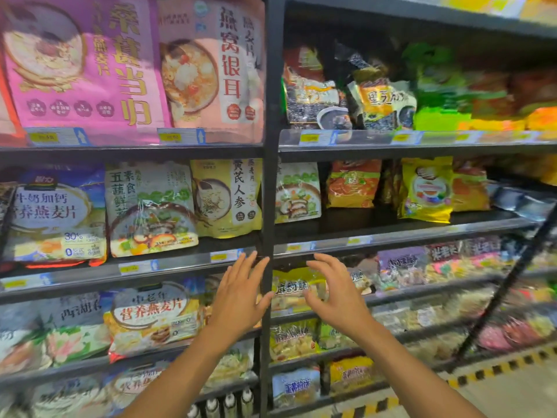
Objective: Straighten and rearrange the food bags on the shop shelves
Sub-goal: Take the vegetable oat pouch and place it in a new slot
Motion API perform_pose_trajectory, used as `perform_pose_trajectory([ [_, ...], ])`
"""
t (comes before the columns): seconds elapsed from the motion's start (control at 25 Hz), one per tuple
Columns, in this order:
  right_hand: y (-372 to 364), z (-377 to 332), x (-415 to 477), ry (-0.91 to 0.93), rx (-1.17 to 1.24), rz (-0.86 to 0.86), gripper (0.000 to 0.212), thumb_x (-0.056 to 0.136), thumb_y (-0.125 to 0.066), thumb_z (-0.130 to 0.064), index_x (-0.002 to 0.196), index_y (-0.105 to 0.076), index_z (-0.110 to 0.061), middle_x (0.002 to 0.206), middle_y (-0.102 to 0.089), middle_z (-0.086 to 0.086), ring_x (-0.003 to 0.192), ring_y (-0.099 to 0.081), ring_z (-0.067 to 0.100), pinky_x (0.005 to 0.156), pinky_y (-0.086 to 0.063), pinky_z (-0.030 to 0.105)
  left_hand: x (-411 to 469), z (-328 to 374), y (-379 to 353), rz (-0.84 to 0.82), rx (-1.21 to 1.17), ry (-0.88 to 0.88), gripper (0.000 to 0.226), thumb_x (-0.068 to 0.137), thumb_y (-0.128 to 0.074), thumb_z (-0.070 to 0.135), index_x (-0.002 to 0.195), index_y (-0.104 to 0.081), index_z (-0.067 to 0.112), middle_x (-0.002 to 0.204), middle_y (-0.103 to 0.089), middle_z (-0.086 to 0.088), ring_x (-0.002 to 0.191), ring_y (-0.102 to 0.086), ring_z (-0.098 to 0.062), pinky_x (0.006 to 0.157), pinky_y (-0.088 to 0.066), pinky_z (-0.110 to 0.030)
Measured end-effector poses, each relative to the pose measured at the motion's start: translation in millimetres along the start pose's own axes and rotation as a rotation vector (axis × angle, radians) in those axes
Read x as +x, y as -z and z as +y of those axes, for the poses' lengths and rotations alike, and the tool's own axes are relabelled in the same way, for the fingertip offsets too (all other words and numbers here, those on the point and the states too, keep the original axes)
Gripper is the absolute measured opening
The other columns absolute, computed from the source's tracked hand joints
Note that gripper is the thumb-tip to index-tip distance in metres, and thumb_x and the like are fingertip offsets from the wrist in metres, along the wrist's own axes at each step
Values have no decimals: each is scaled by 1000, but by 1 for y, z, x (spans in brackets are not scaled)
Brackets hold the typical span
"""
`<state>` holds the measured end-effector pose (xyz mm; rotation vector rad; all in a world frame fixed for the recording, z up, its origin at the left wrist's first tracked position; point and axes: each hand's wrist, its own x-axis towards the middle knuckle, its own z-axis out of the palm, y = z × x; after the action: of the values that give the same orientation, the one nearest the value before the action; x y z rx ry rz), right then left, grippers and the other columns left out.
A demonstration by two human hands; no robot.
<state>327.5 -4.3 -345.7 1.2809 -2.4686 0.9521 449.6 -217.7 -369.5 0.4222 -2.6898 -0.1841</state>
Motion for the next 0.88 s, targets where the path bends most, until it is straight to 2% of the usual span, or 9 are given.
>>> perform_pose_trajectory([
  [0.12,24,22,-11,-21,-3,33,54,92,-67,-45,141,-54,-29,150,-40,-14,144,-34,5,116,-34,29,7,43,-1,13,-51,-27,81,100,-50,60,165,-12,31,174,-8,6,162,0,-18,129,-21,-45],
  [0.28,47,52,-6,-90,-13,97,54,90,-71,-39,140,-54,-27,148,-42,-12,143,-36,8,114,-35,28,35,83,-4,26,-70,-48,82,101,-50,59,166,-10,28,174,-6,6,162,1,-17,129,-19,-42],
  [0.4,55,74,9,-135,-57,155,55,88,-70,-41,139,-54,-27,147,-46,-9,140,-41,13,115,-41,39,62,99,-9,33,-92,-25,82,101,-51,57,165,-8,31,174,-4,7,161,3,-17,129,-20,-45],
  [0.48,56,90,24,-166,-87,169,57,88,-71,-43,140,-54,-25,148,-47,-6,140,-42,16,114,-42,44,83,105,-16,63,-68,-11,81,101,-51,56,165,-9,31,174,-6,5,162,2,-18,129,-21,-46],
  [0.68,53,123,78,-176,-124,164,60,89,-70,-44,143,-50,-29,154,-41,-8,143,-38,14,113,-42,40,140,102,-36,149,8,66,82,99,-53,55,165,-14,27,174,-13,-3,162,-5,-26,129,-21,-47],
  [0.88,36,150,132,-243,-151,159,59,90,-70,-39,144,-50,-25,154,-43,-3,144,-39,19,112,-44,42,190,89,-54,73,-24,150,83,100,-47,60,166,-9,26,174,-11,-4,161,-5,-26,129,-22,-47],
])
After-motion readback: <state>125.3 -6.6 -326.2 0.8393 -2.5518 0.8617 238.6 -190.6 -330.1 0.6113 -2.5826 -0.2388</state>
